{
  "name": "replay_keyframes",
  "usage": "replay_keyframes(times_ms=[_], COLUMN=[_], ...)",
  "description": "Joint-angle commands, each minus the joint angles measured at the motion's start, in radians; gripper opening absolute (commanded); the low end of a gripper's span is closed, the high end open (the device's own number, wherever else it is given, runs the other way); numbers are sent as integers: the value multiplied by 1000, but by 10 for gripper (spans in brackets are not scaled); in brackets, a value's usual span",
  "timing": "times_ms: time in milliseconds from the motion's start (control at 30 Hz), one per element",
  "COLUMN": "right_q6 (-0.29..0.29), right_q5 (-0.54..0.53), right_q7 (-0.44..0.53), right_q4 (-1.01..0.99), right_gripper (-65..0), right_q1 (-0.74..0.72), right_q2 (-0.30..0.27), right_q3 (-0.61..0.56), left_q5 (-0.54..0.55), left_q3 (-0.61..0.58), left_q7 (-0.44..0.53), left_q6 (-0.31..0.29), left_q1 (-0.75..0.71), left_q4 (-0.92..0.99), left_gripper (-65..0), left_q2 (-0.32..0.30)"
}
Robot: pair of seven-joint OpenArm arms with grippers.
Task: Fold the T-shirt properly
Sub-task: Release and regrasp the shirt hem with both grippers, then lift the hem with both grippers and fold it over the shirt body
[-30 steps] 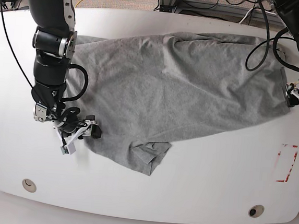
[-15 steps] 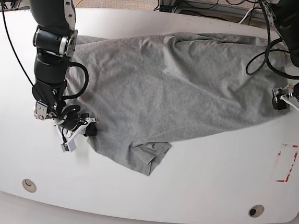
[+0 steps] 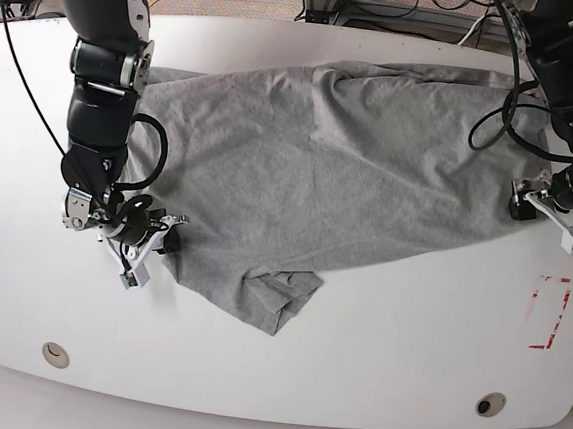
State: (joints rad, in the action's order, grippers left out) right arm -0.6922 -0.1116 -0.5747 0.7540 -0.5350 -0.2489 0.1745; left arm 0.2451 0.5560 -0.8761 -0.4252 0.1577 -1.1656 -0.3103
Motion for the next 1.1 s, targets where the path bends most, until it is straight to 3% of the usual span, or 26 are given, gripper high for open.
replay_keyframes(times_ms=[0,133,167,367,600,1067], right_q6=[-6,-6,-6,-6,-6,-6], right_q5=[-15,-15,-15,-15,-15,-15], right_q7=[-6,-17,-34,-132,-253,-405], right_q4=[88,147,164,287,460,494], right_gripper=[-636,-650,-650,-650,-650,-650], right_q1=[-15,-4,-4,-4,-21,-325], right_q2=[-11,-11,-13,-31,-63,-155], right_q3=[1,-2,0,3,3,-3], left_q5=[-5,-3,-3,-3,-2,0], left_q3=[0,0,-1,-1,-35,-67], left_q7=[-25,64,76,73,-24,-240], left_q6=[4,4,4,4,4,4], left_q1=[0,-2,-2,36,90,345], left_q4=[9,3,3,-58,-300,-684], left_gripper=[-246,-608,-650,-650,-650,-650], left_q2=[9,12,12,10,12,29])
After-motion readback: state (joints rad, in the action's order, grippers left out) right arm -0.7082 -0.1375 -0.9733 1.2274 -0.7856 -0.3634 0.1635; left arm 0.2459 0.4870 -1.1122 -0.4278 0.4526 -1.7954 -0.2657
